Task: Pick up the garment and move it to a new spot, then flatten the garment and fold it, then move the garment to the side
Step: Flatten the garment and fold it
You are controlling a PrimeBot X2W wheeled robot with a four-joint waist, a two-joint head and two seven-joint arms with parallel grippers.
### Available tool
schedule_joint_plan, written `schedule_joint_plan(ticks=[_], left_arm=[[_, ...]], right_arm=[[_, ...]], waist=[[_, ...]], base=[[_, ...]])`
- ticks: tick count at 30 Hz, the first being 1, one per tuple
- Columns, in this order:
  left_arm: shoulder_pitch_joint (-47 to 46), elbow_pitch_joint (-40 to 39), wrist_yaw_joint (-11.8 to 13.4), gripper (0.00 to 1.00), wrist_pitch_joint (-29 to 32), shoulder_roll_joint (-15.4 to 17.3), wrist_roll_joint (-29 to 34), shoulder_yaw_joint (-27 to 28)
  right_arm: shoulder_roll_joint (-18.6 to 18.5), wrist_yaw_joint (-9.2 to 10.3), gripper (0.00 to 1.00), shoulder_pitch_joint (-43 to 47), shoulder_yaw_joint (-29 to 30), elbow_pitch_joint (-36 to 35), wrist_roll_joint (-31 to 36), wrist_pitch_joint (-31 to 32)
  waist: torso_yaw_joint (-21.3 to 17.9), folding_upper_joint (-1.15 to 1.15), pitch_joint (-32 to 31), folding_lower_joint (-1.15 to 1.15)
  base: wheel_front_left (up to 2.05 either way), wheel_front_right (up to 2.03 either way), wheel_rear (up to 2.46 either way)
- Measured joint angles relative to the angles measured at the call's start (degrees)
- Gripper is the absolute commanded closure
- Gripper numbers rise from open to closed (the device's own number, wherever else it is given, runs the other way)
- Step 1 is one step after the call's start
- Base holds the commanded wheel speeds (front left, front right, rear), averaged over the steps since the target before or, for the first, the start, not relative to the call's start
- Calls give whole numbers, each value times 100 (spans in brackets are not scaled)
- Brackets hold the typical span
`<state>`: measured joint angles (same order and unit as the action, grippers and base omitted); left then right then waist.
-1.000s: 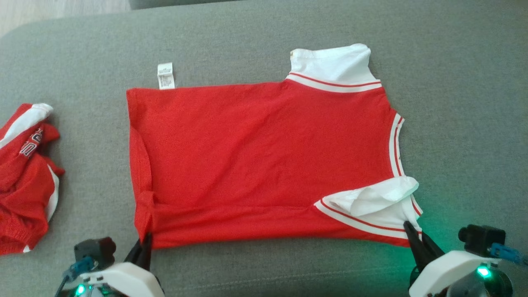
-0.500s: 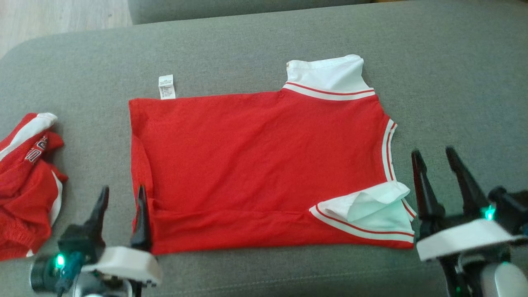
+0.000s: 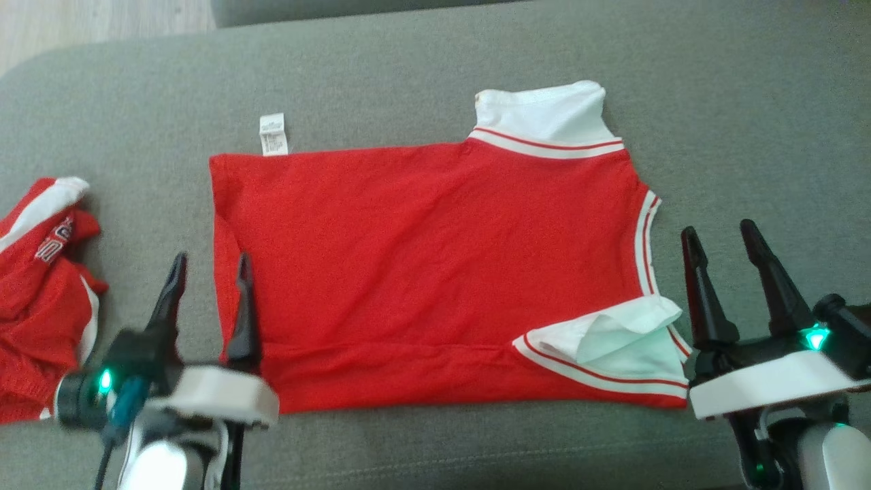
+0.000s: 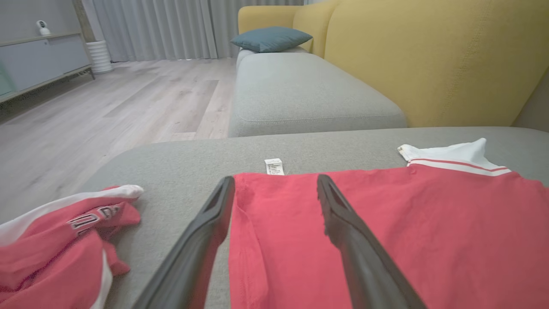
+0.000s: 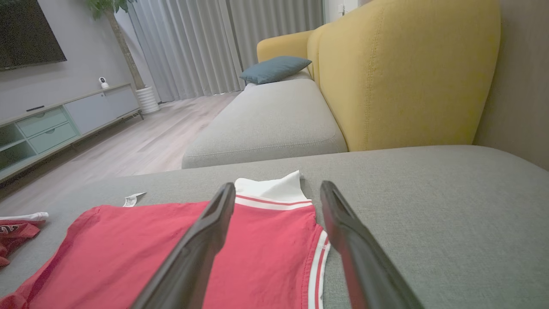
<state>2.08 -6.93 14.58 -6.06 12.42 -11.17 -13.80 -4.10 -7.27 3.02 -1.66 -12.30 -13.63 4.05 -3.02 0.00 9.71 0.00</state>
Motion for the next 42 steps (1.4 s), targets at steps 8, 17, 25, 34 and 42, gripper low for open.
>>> schedule_joint_plan(ticks=[8, 17, 25, 34, 42], left_arm=[[-1660, 1011, -488, 0, 324, -75, -310, -92], [-3494, 3630, -1112, 0, 1263, 122, -1001, 225], [-4158, 4710, -1314, 0, 1482, 216, -1182, 368], [-4545, 5271, -1562, 45, 1699, 312, -1386, 380], [-4742, 5515, -1760, 100, 1847, 335, -1410, 280]], right_arm=[[51, 0, 0, -86, -13, -1, -136, 51], [88, 0, 0, -529, -256, 308, -257, -67], [120, 0, 0, -604, -311, 527, -377, -155], [129, 0, 0, -625, -332, 593, -520, -152], [129, 0, 0, -709, -152, 737, -555, -51]], waist=[[122, 0, 470, 0], [-132, 0, 1101, 0], [-312, 0, 1267, 0], [-315, 0, 1288, 0], [-333, 0, 1319, 0]], base=[[0, 0, 0], [0, 0, 0], [0, 0, 0], [0, 0, 0], [0, 0, 0]])
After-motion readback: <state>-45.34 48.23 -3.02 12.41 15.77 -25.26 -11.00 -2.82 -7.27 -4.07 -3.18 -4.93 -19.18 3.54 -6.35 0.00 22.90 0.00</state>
